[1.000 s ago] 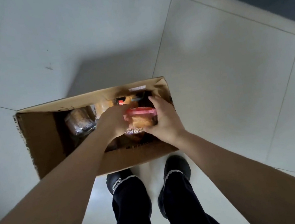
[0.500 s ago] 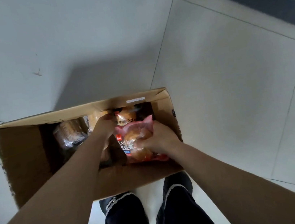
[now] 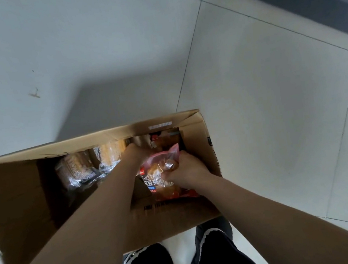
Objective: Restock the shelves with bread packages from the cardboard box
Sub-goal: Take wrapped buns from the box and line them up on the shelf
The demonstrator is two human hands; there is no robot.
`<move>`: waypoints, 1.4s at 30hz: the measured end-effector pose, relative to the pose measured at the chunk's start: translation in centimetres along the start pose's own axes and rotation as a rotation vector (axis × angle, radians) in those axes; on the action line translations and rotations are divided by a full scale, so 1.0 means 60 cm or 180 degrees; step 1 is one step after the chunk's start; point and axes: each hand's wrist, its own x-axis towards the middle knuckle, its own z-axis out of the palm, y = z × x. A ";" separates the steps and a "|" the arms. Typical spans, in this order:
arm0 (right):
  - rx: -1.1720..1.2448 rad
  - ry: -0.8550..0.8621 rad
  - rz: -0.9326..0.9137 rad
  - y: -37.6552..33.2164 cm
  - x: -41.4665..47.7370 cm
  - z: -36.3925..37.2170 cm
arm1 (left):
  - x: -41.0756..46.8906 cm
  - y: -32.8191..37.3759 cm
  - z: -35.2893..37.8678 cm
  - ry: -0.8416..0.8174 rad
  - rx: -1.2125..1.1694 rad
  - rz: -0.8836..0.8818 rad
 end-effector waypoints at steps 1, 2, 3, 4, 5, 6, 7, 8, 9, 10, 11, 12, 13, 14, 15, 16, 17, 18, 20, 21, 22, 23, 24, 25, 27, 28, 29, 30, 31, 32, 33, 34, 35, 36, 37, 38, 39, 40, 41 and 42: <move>0.0008 -0.0009 0.0007 0.002 0.003 0.000 | 0.000 0.005 -0.002 0.0008 -0.0020 -0.0080; 0.0026 -0.0016 0.0006 0.002 0.005 0.000 | 0.007 0.008 -0.001 0.0018 0.0029 -0.0063; 0.0044 -0.0037 0.0018 0.002 0.007 0.000 | 0.008 0.011 -0.001 0.0033 0.0171 -0.0021; 0.0066 -0.0043 0.0030 0.001 0.007 0.000 | 0.009 0.014 0.000 0.0088 0.0463 0.0119; 0.0075 -0.0049 0.0062 0.001 0.009 0.001 | 0.005 0.018 0.001 0.0232 0.0569 0.0228; 0.0091 -0.0047 0.0070 0.001 0.010 0.000 | 0.004 0.018 0.003 0.0389 0.0575 0.0358; 0.0091 -0.0063 0.0067 0.002 0.010 -0.001 | 0.001 0.018 0.003 0.0483 0.0529 0.0393; 0.0090 -0.0071 0.0035 0.001 0.008 -0.002 | -0.002 0.017 0.003 0.0549 0.0641 0.0487; 0.0061 -0.0084 0.0003 0.001 0.006 -0.003 | -0.011 0.015 0.000 0.0655 0.0752 0.0587; 0.0030 -0.0080 -0.0042 0.000 0.002 -0.004 | -0.019 0.012 -0.003 0.0784 0.0809 0.0635; -0.0023 -0.0071 -0.0068 -0.002 -0.003 -0.005 | -0.027 0.007 -0.009 0.0898 0.0866 0.0640; -0.0089 -0.0041 -0.0107 -0.005 -0.011 -0.005 | -0.037 0.001 -0.016 0.1018 0.1001 0.0628; -0.0174 -0.0001 -0.0149 -0.008 -0.019 -0.005 | -0.050 -0.006 -0.024 0.1140 0.1107 0.0566; -0.0273 0.0071 -0.0222 -0.012 -0.030 -0.004 | -0.061 -0.013 -0.033 0.1210 0.1168 0.0500; -0.0388 0.0156 -0.0276 -0.018 -0.041 -0.003 | -0.075 -0.019 -0.043 0.1213 0.1227 0.0439; -0.0503 0.0258 -0.0341 -0.025 -0.056 -0.003 | -0.090 -0.024 -0.053 0.1225 0.1282 0.0360; -0.0594 0.0332 -0.0378 -0.031 -0.070 -0.002 | -0.107 -0.029 -0.065 0.1257 0.1331 0.0258; -0.0668 0.0390 -0.0405 -0.034 -0.082 0.001 | -0.125 -0.032 -0.075 0.1279 0.1393 0.0151; -0.0757 0.0480 -0.0466 -0.041 -0.106 0.004 | -0.159 -0.045 -0.097 0.1273 0.1554 -0.0071; -0.0729 0.0540 -0.0475 -0.042 -0.116 0.005 | -0.178 -0.053 -0.108 0.1274 0.1575 -0.0212; -0.0667 0.0585 -0.0447 -0.045 -0.128 0.003 | -0.196 -0.065 -0.118 0.1261 0.1522 -0.0324; -0.0559 0.0586 -0.0410 -0.049 -0.139 0.001 | -0.213 -0.079 -0.129 0.1249 0.1433 -0.0364; -0.0443 0.0557 -0.0387 -0.055 -0.151 -0.002 | -0.228 -0.094 -0.140 0.1223 0.1307 -0.0308; -0.0352 0.0485 -0.0366 -0.062 -0.164 -0.004 | -0.245 -0.109 -0.150 0.1158 0.1159 -0.0203; -0.0204 0.0384 -0.0395 -0.075 -0.188 -0.004 | -0.285 -0.131 -0.171 0.1062 0.0793 -0.0108; -0.0124 0.0403 -0.0431 -0.081 -0.201 -0.004 | -0.309 -0.137 -0.180 0.1078 0.0519 -0.0118; -0.0034 0.0419 -0.0432 -0.082 -0.208 -0.002 | -0.333 -0.142 -0.190 0.1135 0.0239 -0.0152; 0.0060 0.0444 -0.0467 -0.087 -0.219 -0.003 | -0.357 -0.146 -0.199 0.1224 -0.0002 -0.0193; 0.0175 0.0509 -0.0504 -0.100 -0.240 -0.010 | -0.380 -0.148 -0.208 0.1298 -0.0232 -0.0208; 0.0294 0.0599 -0.0540 -0.121 -0.270 -0.021 | -0.403 -0.149 -0.219 0.1331 -0.0464 -0.0210; 0.0473 0.0674 -0.0564 -0.140 -0.294 -0.031 | -0.425 -0.150 -0.232 0.1343 -0.0688 -0.0222; 0.0614 0.0709 -0.0554 -0.156 -0.316 -0.040 | -0.448 -0.150 -0.246 0.1358 -0.0869 -0.0233; 0.0703 0.0717 -0.0527 -0.169 -0.334 -0.047 | -0.471 -0.149 -0.260 0.1387 -0.1009 -0.0214; 0.0733 0.0718 -0.0550 -0.185 -0.355 -0.053 | -0.494 -0.148 -0.274 0.1430 -0.1146 -0.0177; 0.0806 0.0704 -0.0579 -0.201 -0.375 -0.060 | -0.519 -0.145 -0.289 0.1476 -0.1317 -0.0131; 0.0930 0.0691 -0.0617 -0.218 -0.393 -0.067 | -0.546 -0.141 -0.305 0.1520 -0.1493 -0.0089; 0.1051 0.0681 -0.0660 -0.236 -0.409 -0.072 | -0.572 -0.140 -0.320 0.1554 -0.1651 -0.0068; 0.1135 0.0687 -0.0737 -0.255 -0.428 -0.079 | -0.597 -0.140 -0.335 0.1595 -0.1840 -0.0046; 0.1217 0.0679 -0.0812 -0.277 -0.448 -0.085 | -0.621 -0.143 -0.350 0.1632 -0.2049 -0.0034; 0.1290 0.0643 -0.0899 -0.299 -0.470 -0.092 | -0.646 -0.147 -0.364 0.1660 -0.2254 -0.0015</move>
